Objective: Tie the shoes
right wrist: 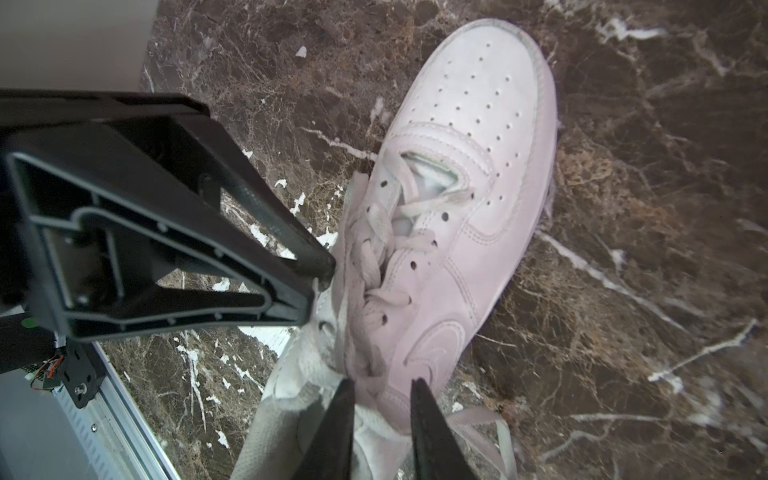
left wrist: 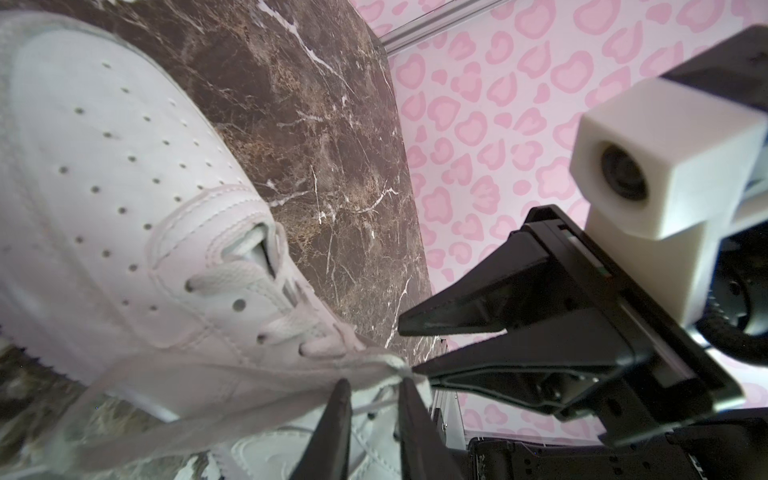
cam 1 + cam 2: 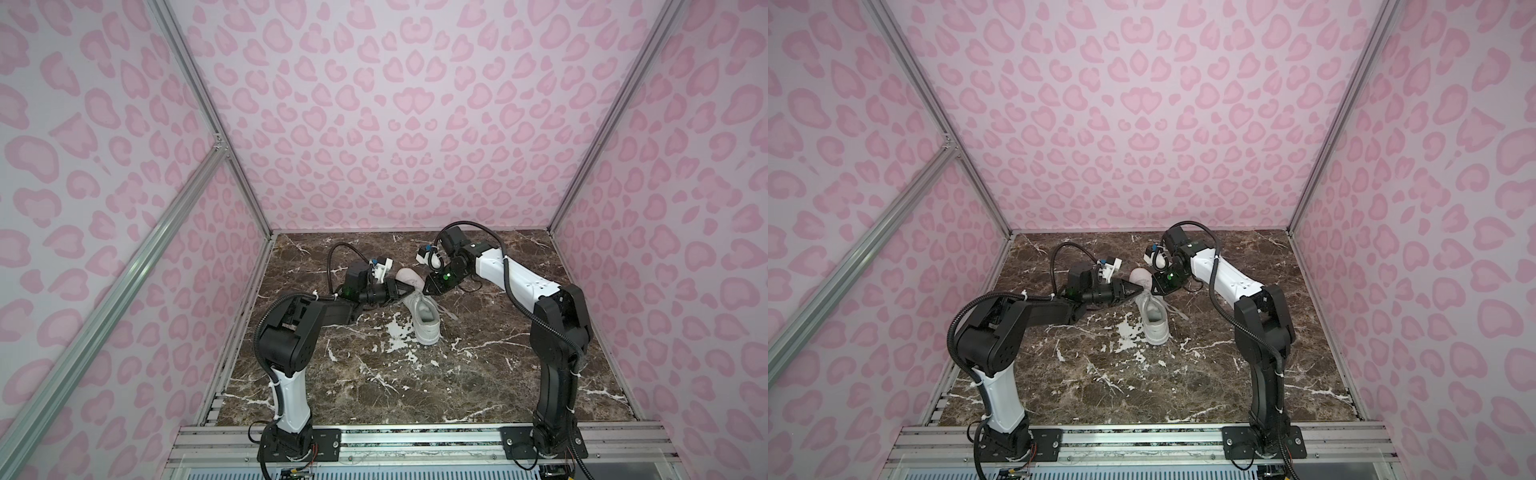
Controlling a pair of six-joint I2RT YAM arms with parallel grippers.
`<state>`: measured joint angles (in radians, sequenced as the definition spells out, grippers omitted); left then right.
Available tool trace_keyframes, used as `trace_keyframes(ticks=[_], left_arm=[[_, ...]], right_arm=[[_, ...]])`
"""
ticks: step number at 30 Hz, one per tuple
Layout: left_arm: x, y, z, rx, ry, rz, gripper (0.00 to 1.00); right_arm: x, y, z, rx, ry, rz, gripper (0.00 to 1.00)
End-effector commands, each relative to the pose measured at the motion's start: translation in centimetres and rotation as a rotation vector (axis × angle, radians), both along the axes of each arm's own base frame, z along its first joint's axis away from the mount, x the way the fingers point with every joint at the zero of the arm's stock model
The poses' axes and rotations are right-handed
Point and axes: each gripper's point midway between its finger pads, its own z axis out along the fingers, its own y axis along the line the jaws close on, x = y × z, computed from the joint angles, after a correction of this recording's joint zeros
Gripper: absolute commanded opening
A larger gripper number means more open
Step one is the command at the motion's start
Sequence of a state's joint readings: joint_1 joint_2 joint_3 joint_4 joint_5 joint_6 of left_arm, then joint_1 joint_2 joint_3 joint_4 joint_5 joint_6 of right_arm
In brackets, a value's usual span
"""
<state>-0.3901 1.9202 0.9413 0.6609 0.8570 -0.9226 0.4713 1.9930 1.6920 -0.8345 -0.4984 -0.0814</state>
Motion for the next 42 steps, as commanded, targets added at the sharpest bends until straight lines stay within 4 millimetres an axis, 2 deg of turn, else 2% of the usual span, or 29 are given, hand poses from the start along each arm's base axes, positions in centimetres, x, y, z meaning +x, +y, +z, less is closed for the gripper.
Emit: trace_keyframes(ticks=[1,5,8,11,28,36,42], left_arm=[[-0.1,-0.1,1.1,-0.028,-0.036,-0.012,0.18],[-0.1,-0.1,1.3,-0.03,-0.04,-0.006,0.17],[-0.1,-0.1,1.5,-0.035,-0.047,-0.003,0.07],[0.0,0.1,1.7,-0.033,-0.053,0.006,0.04],[-0.5,2.0,1.7,0.008,-0.073,0.059,0.04],[-0.7,3.0,1.8,0.021,-0.078,0.076,0.03],[-1.1,2.9,2.0,0.029,-0.078,0.06,0.03]], right_arm=[[0.1,0.2,-0.2,0.002,0.002,0.003,0.26],[0.1,0.2,-0.2,0.0,0.002,0.005,0.26],[0.1,0.1,-0.2,-0.002,0.0,0.005,0.26],[0.1,0.0,-0.1,-0.005,-0.001,0.008,0.26],[-0.1,-0.6,1.0,0.0,-0.032,0.013,0.28],[-0.4,0.8,1.2,0.055,-0.014,0.035,0.28],[-0.3,1.3,0.2,0.053,0.005,0.034,0.26]])
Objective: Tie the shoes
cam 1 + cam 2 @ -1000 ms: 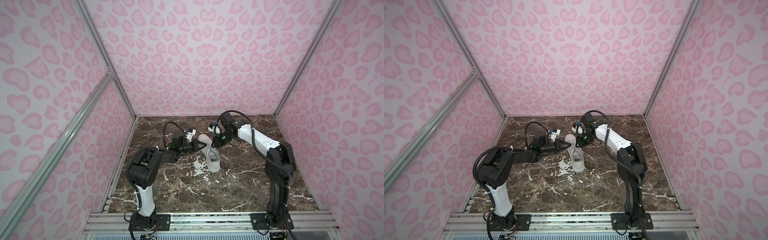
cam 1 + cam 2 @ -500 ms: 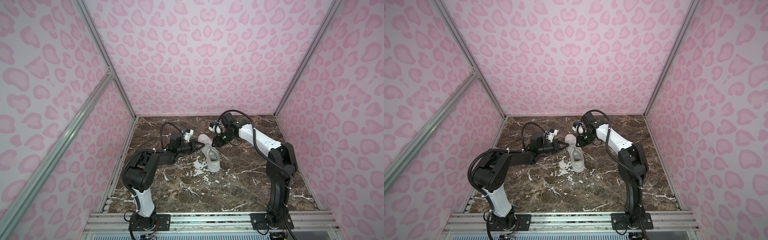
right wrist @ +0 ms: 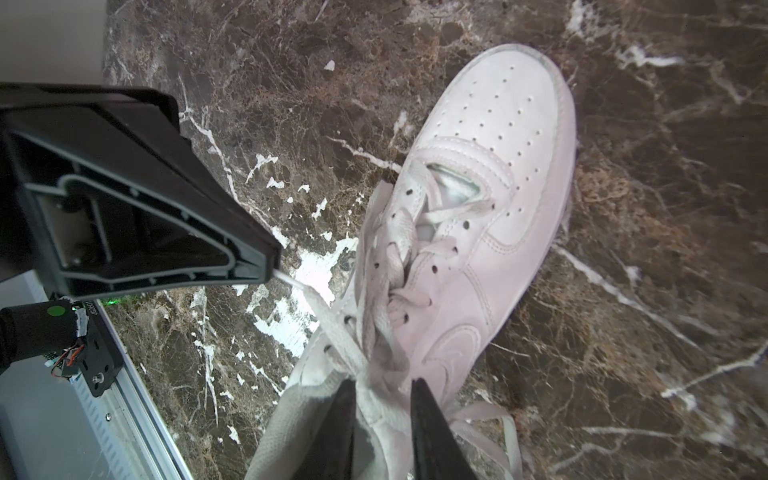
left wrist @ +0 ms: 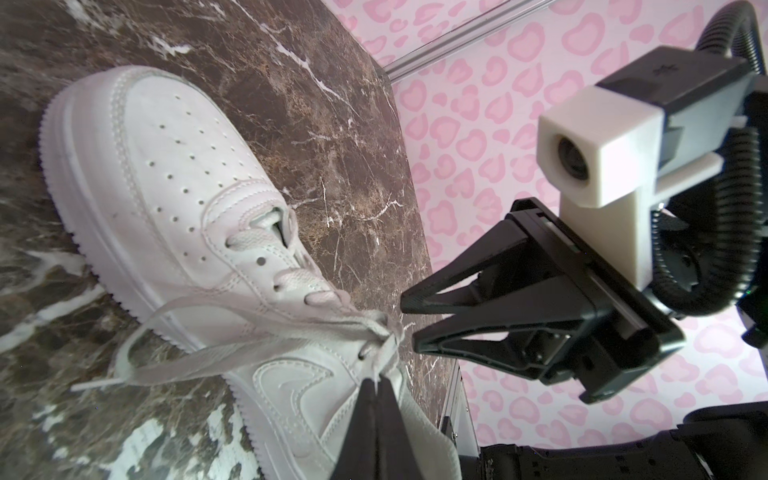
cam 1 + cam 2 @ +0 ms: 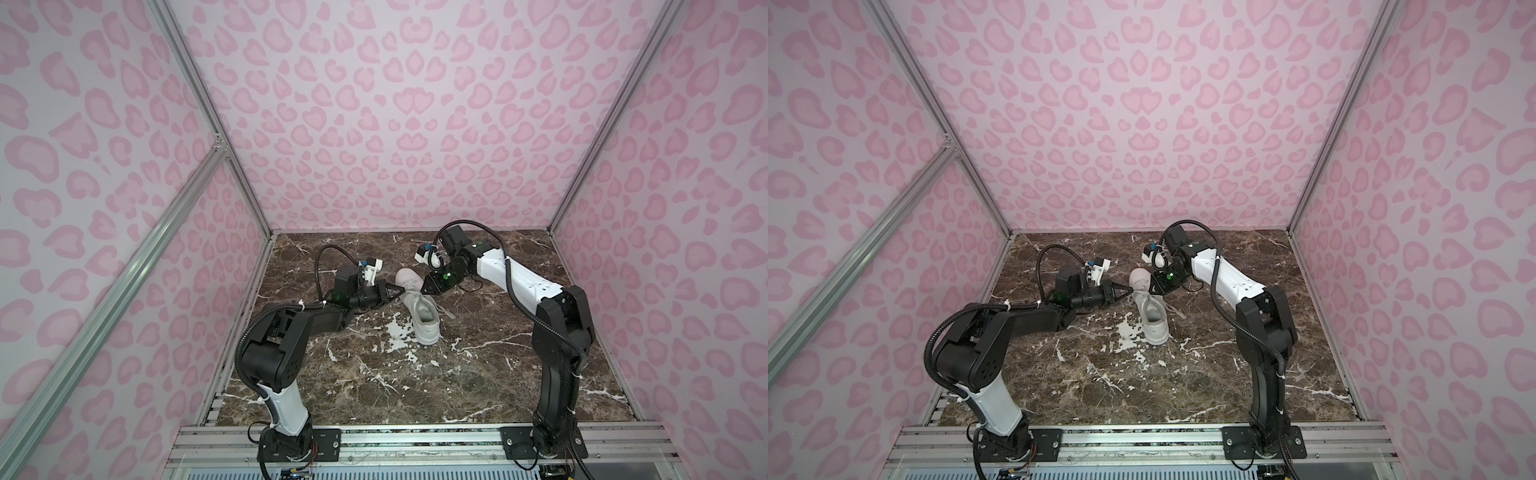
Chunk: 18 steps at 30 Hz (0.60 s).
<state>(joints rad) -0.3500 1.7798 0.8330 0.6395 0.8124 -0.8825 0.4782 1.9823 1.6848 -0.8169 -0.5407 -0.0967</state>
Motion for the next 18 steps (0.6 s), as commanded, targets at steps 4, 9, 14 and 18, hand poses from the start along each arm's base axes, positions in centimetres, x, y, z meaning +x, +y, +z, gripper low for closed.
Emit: trace_keyframes(ticks=[4,9,14,18], left_arm=[[-0.3,0.1,0.2,0.008,-0.023,-0.011,0.03],[-0.3,0.2,0.3,0.01,-0.025,-0.01,0.03],[-0.4,0.5,0.2,0.028,-0.027,0.006,0.03],[-0.5,0.8,0.2,0.04,-0.028,0.012,0.03]], right_arm=[[0.4,0.6,0.1,0.022,-0.001,0.001,0.26],[0.2,0.8,-0.9,0.018,0.026,0.008,0.25],[0.3,0.4,-1.8,-0.006,0.036,-0.009,0.24],[0.2,0.3,-2.2,-0.012,0.044,-0.013,0.23]])
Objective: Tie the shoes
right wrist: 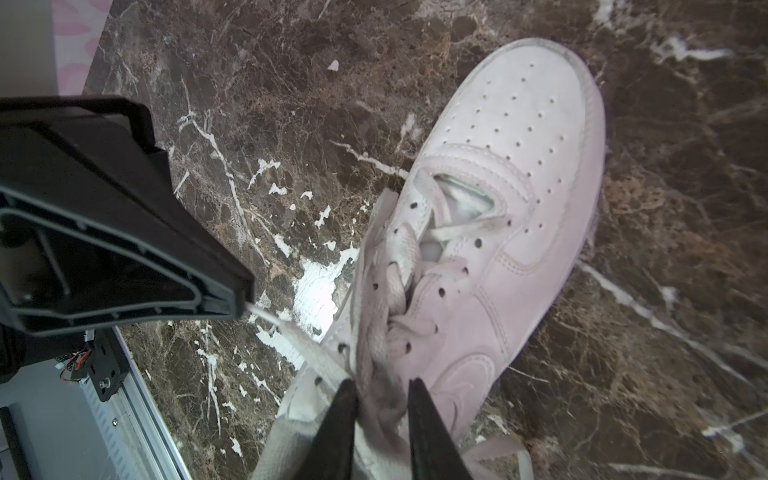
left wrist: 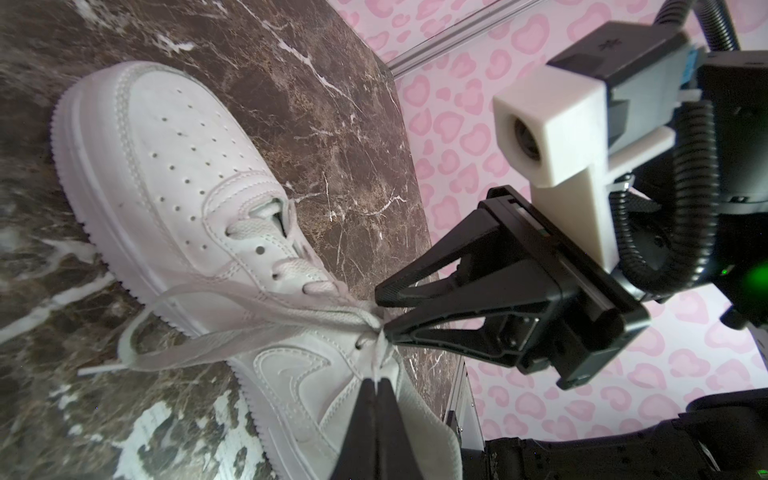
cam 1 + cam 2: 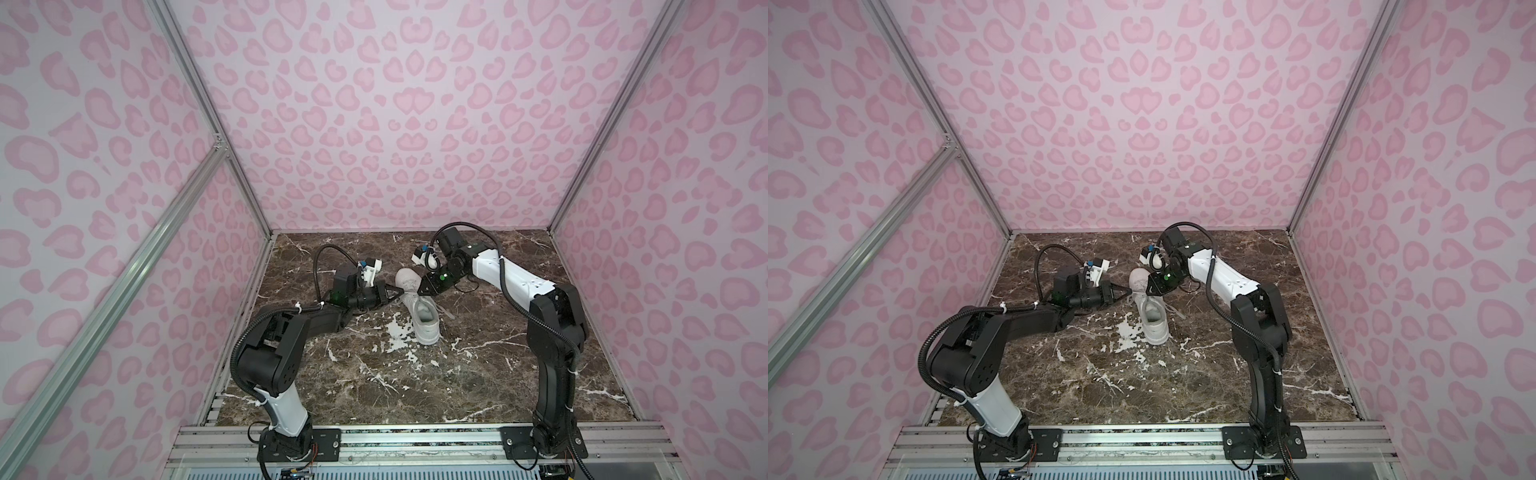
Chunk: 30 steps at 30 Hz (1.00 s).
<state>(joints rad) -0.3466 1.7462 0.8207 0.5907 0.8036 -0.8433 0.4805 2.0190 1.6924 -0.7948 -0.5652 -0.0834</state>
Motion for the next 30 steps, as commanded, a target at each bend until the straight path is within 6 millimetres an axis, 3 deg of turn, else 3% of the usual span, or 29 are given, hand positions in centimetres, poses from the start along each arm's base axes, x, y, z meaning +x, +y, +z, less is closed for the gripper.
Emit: trace_keyframes(ticks=[1,15,23,24,27,30], left_arm=[[0.0,0.5,0.1,0.018,-0.019,0.015,0.03],[-0.2,2.0,-0.4,0.06,-0.019,0.067,0.04],[-0.4,1.9,-0.2,0.076,-0.018,0.043,0.03],[-0.4,1.5,-0.1,0.065,-0.007,0.014,0.05],[-0.8,0.1,0.2,0.061,-0.023,-0.044,0.27],[-1.0,-0.9,-0.3,0.11,-0.03,-0.086,0.33]], right_arm=[[-0.2,-0.5,-1.3,-0.033,0.024,-0.015,0.23],[-0.6,-1.2,-2.7,-0.07,0.049,-0.031,0.2],[-0.7,-1.0,-2.4,-0.059,0.047,-0.03,0.2],[-0.6,-1.0,-2.3,-0.057,0.044,-0.031,0.2],[-0.6,-1.0,-2.2,-0.058,0.044,-0.029,0.2],[-0.8,-1.0,-2.2,-0.059,0.046,-0.029,0.2]])
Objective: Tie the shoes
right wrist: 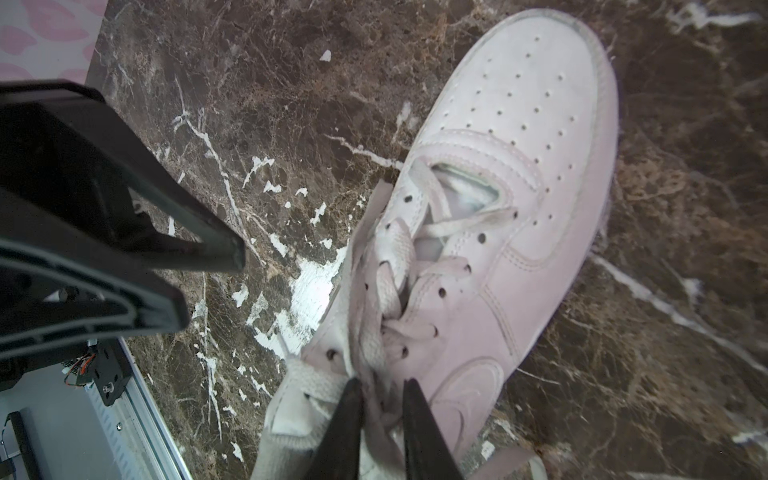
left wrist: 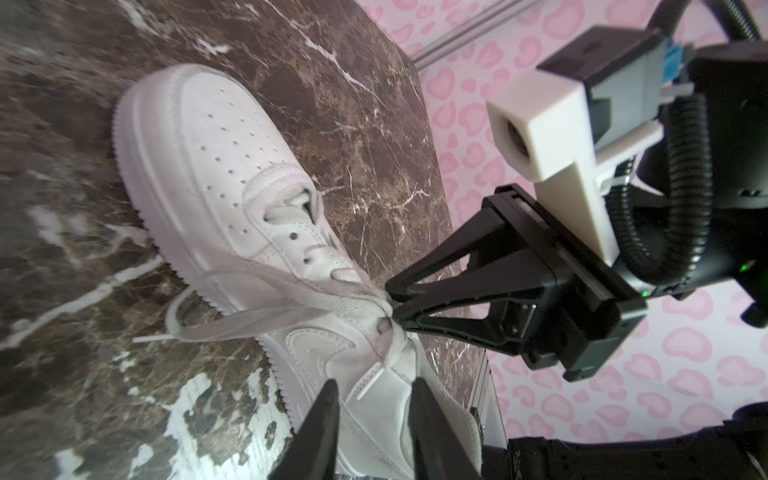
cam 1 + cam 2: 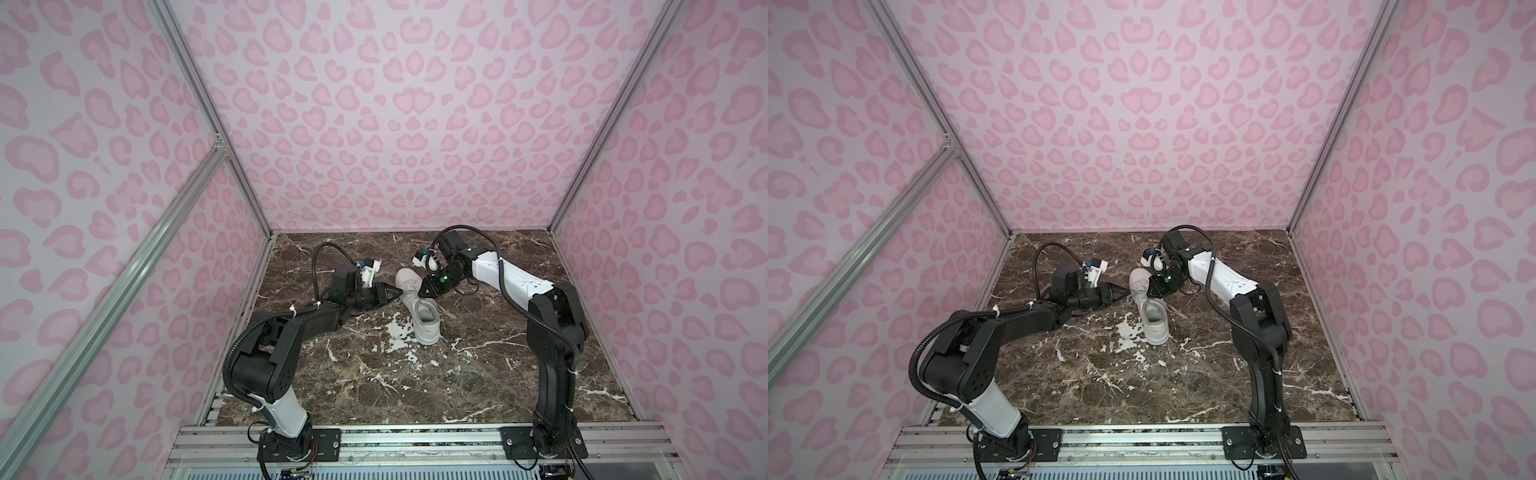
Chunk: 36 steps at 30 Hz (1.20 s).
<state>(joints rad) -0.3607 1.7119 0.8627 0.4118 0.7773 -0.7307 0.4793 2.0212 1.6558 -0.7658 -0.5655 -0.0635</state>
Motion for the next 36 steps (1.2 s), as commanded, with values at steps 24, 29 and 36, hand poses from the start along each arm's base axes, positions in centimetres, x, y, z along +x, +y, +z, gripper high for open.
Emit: trace_keyframes(ticks=[24,29,36], left_arm=[[-0.2,-3.6,-1.3,0.04,0.012,-0.134,0.27],[-0.3,-3.7,-1.1,0.065,0.002,-0.14,0.24],[-0.6,-3.4,-0.9,0.111,-0.005,-0.145,0.18]], right_arm=[[-0.6,-0.7,-0.9,-0.043,0.031,-0.007,0.19],[-0.7,-0.7,-1.0,-0.047,0.036,-0.008,0.19],[-0.5,-0.6,-0.9,-0.043,0.036,-0.008,0.18]])
